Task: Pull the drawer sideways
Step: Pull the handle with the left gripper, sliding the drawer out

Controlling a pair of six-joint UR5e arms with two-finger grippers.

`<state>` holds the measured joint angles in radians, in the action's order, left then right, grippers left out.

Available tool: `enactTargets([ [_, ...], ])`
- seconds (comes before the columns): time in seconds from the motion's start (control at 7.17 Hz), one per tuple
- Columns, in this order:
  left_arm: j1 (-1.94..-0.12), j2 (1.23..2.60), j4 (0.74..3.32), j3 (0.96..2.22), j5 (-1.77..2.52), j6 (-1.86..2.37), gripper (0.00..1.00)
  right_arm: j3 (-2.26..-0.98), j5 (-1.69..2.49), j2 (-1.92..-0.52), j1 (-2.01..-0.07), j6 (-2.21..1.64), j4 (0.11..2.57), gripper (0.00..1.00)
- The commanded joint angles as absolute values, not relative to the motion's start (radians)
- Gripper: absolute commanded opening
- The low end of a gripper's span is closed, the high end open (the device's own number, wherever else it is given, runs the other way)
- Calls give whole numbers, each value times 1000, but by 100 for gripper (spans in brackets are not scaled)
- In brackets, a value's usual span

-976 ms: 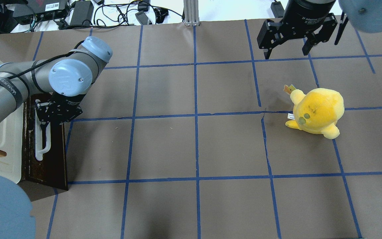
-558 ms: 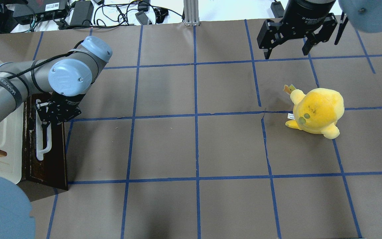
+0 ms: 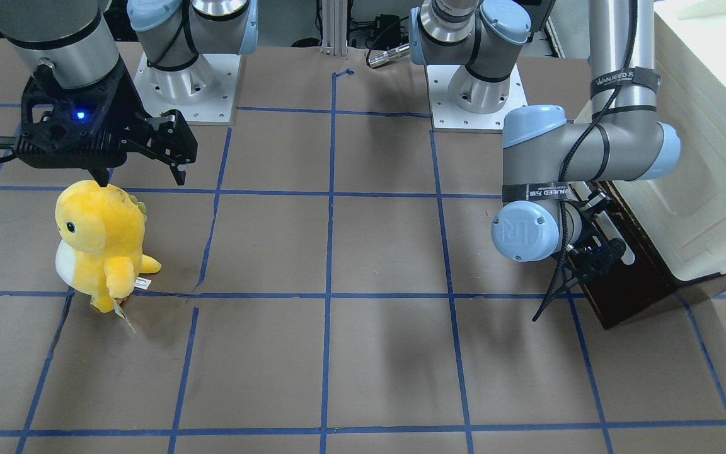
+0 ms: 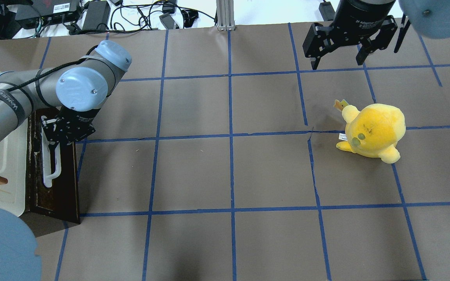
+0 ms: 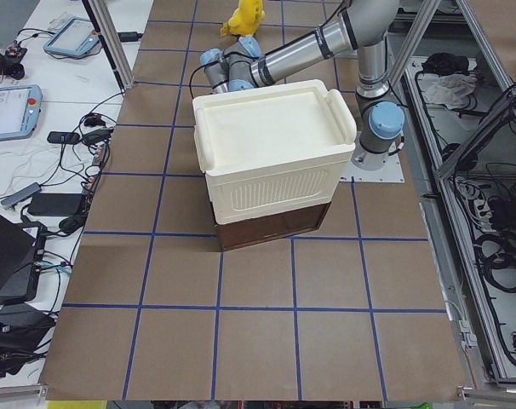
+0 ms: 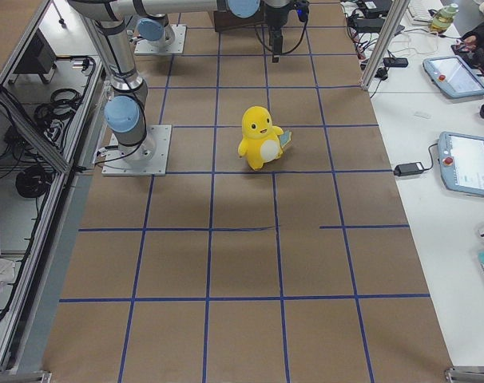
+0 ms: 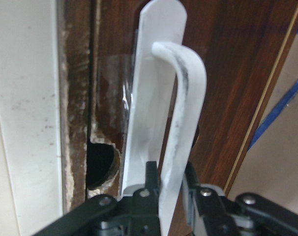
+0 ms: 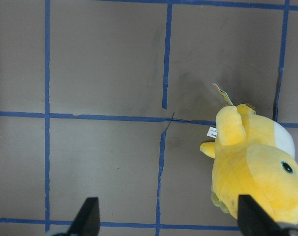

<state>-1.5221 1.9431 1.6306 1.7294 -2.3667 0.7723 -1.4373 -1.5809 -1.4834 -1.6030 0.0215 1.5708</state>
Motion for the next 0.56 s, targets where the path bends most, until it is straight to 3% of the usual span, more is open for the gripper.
enactTargets([
  [0.0,-1526,1953,1631,1727,-2365,796,0,-1437,-1582,-1483,-1603,21,1571,100],
  [0.42,-1549,1953,1637,1727,-2356,813,0,-1437,-1582,-1483,-1603,23,1571,100],
])
